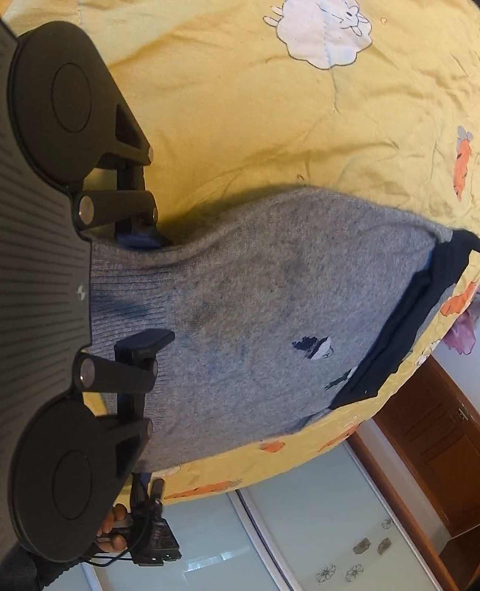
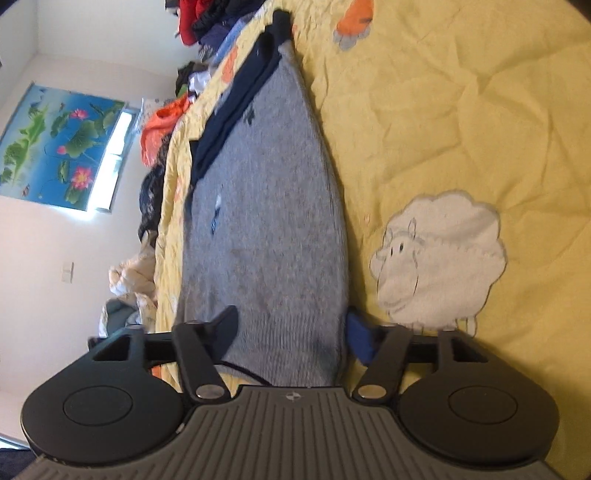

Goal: Fold small clothes
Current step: 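Lift the hem with both grippers and fold it toward the navy collar band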

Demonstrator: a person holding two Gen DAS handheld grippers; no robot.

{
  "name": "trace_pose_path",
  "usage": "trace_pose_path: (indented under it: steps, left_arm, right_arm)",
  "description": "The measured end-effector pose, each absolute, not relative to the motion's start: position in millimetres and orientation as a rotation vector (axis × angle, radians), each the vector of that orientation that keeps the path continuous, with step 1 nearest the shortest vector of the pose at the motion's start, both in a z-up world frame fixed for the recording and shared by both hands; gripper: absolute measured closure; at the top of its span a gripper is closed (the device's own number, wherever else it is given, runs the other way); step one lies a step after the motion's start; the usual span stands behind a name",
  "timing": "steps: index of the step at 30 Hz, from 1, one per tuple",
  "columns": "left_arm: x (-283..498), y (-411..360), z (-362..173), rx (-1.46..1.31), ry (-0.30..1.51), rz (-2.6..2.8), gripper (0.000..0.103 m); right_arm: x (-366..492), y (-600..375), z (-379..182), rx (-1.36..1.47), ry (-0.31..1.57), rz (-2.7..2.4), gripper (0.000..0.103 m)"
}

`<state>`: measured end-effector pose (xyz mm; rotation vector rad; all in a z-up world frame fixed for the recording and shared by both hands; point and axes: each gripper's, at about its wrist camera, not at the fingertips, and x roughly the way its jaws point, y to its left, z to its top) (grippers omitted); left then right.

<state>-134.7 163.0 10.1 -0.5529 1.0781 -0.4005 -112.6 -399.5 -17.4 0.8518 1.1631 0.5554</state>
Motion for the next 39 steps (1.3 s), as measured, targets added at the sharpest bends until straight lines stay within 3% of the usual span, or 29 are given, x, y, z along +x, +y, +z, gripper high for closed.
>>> trace_pose_path:
  steps: [2,4,8,14,24,30,31,33,35,39]
  left_arm:
    - [-134.2,168.4,7.2,-0.575,1.088,-0.391,0.073]
    - [-135.8,173.3,5.0,-0.592,1.097,-0.384,0.079]
    - [-136.8,173.7,4.7,-0.575,1.105,-0.36,0.092]
    - [-130.2,178.0,17.8,-0.642,1.059,-0.382,0.093]
    - [-99.5,196.1,88.9,-0.74,0.779,-0.479,0.094]
    - [-79.6,183.1,80.4,-0.618,0.864,-0.459,0.094]
    - [-81.3,181.2,74.4,-0.589,0.892,-0.443,0.091]
    - [-84.9,181.7,56.6,-0.579,0.961,-0.404,0.076]
    - [-88.3,181.6,38.5,-0.58,1.019,-0.341,0.035]
    - [-83.3,178.5,34.2,-0.605,0.982,-0.284,0.031]
  right_arm:
    - [-114.0,-393.7,-22.6,0.832,1.198,0.554,0.081]
    - [-116.6,-391.4,-28.8,0.818,1.222,0.538,0.095]
    - [-124.6,-392.1,-26.9,0.818,1.169,0.542,0.09]
    - [-119.1,-389.1,10.3,0.856,1.011,0.639,0.09]
    - [-76.9,-389.9,78.3,0.911,0.766,0.76,0.09]
    - [-38.9,-369.8,80.2,0.899,0.794,0.782,0.09]
    - [-37.8,-370.1,79.7,0.895,0.801,0.781,0.09]
    - [-40.3,-372.4,76.5,0.907,0.81,0.778,0.09]
    - [-47.4,-375.9,68.2,0.922,0.819,0.758,0.09]
    - [-51.5,-377.4,59.7,0.926,0.848,0.73,0.09]
